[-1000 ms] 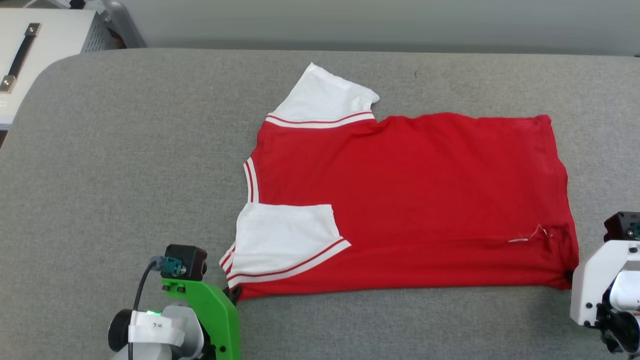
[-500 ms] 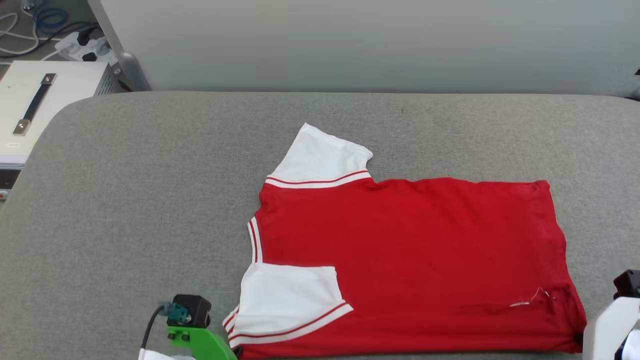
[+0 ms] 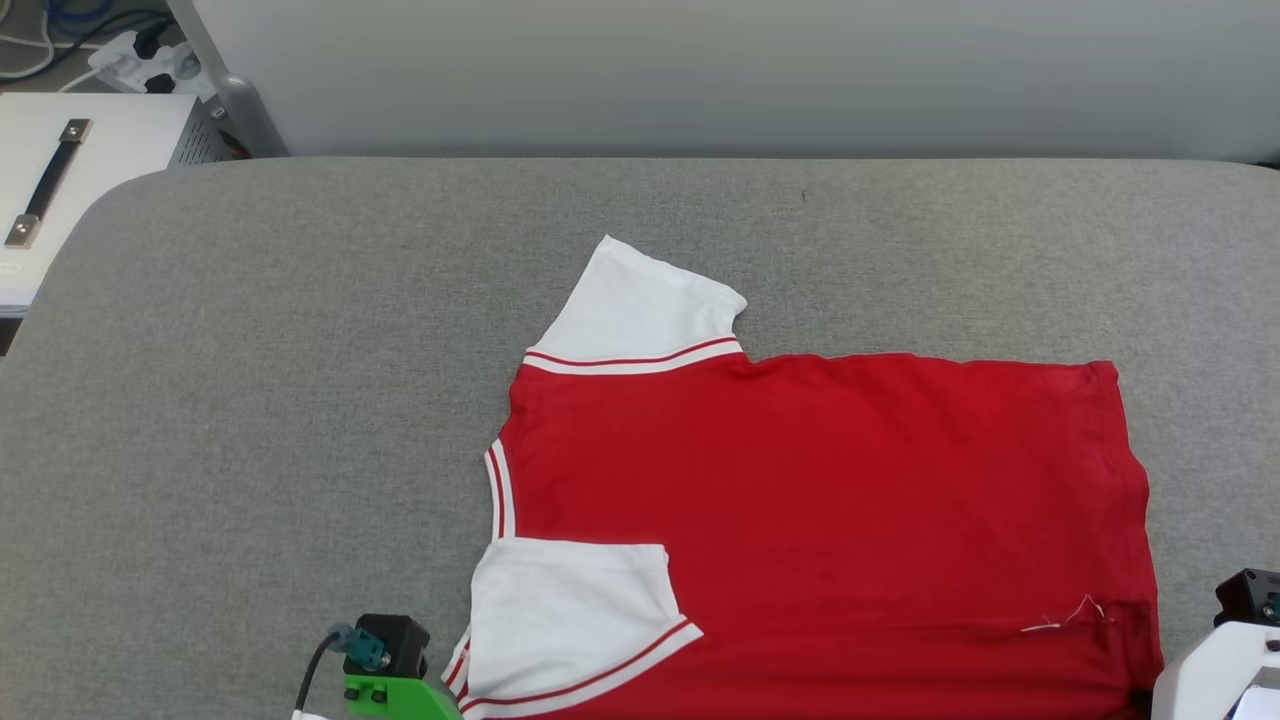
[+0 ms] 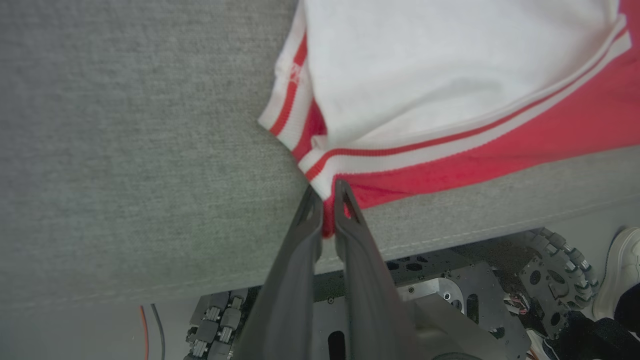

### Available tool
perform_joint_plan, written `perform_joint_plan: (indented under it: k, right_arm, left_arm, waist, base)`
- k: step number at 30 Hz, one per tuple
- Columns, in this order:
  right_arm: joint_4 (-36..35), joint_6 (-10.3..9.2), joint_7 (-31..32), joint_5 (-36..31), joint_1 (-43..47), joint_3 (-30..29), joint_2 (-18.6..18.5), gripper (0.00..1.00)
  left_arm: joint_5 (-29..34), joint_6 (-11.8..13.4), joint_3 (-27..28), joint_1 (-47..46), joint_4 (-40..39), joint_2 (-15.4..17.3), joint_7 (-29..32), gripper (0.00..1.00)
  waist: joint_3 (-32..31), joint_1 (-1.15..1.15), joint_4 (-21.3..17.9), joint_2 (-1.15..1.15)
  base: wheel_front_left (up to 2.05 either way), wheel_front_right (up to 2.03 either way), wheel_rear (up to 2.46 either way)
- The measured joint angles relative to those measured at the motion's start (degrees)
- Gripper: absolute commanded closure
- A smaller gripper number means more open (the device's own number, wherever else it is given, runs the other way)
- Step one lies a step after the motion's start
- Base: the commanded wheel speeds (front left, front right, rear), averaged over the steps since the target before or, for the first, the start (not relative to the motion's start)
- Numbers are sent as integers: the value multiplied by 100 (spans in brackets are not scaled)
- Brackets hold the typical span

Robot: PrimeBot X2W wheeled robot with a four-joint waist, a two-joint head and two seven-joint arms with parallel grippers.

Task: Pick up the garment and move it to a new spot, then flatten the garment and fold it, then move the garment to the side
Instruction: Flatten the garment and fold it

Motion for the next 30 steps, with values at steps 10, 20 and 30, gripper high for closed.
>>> perform_joint_plan:
  k: [10, 20, 30]
  right_arm:
    - [188, 0, -140, -2, -57, 11, -32, 0]
    - [-183, 0, -254, 35, -148, 76, -80, 0]
    - [-1282, -2, -1135, 127, -530, 253, -77, 0]
  left_arm:
    - [0, -199, -53, -161, 412, -136, -133, 0]
    - [54, -59, 68, -188, 300, -121, -445, 0]
    - [331, 159, 811, -861, -843, 87, -1202, 0]
  waist:
    - [118, 0, 68, 0]
    - [-91, 0, 81, 0]
    - [-7, 0, -119, 0]
  base:
    - [0, 0, 0]
    - [0, 0, 0]
    - [0, 0, 0]
